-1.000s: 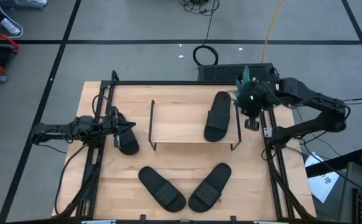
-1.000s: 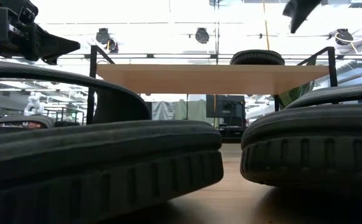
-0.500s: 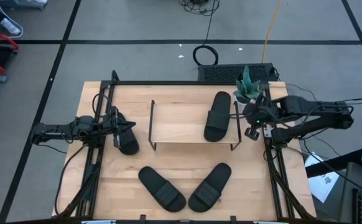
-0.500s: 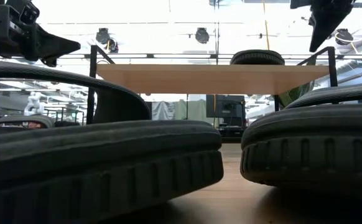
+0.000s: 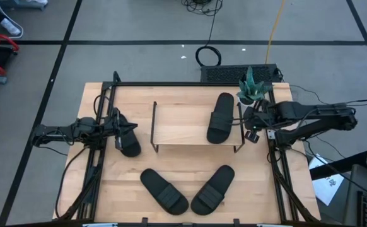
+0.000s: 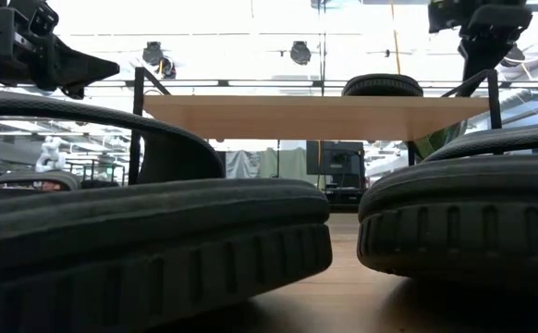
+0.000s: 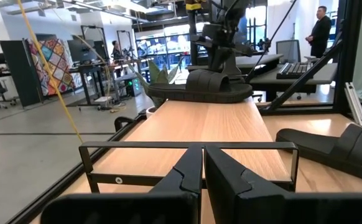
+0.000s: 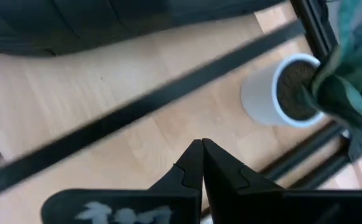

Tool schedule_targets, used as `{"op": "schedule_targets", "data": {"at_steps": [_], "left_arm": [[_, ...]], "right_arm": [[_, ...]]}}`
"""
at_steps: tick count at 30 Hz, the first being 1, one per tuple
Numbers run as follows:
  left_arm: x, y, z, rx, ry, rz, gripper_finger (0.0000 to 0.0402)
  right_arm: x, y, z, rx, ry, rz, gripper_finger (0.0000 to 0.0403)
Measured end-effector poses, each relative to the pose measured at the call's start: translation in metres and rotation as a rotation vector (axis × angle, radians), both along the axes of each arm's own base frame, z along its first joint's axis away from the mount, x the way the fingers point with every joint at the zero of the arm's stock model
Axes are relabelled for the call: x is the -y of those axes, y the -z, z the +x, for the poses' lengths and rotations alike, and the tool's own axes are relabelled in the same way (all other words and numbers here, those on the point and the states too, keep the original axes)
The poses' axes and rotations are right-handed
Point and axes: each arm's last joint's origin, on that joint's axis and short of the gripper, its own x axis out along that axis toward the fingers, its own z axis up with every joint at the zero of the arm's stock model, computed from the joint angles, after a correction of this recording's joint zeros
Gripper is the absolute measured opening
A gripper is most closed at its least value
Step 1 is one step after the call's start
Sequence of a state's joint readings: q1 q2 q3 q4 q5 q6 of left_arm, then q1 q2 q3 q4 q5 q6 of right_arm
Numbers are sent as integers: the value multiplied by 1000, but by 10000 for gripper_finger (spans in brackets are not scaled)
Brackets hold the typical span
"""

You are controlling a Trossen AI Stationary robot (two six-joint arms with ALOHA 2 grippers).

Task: Pick and place slides into the shelf
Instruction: Adjust the shelf on the table, then adjust the black slide on the shelf

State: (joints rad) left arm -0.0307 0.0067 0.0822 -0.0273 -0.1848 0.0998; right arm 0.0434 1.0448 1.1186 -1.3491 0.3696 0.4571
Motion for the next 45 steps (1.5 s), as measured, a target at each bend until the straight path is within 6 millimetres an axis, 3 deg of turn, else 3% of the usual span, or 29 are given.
{"op": "schedule_targets", "data": {"at_steps": [8,26,38,45], "left_arm": [[0,0,0,1,0,0,21],[0,0,0,0,0,1,21],[0,0,0,1,0,0,21],[0,0,0,1,0,0,21]], "right_arm": [[7,8,16,9,-42,-20,0],[20,8,24,44,-51,-48,0],[25,5,8,-41,34,-195,0],[20,-11,7,45,16,-237,0]]}}
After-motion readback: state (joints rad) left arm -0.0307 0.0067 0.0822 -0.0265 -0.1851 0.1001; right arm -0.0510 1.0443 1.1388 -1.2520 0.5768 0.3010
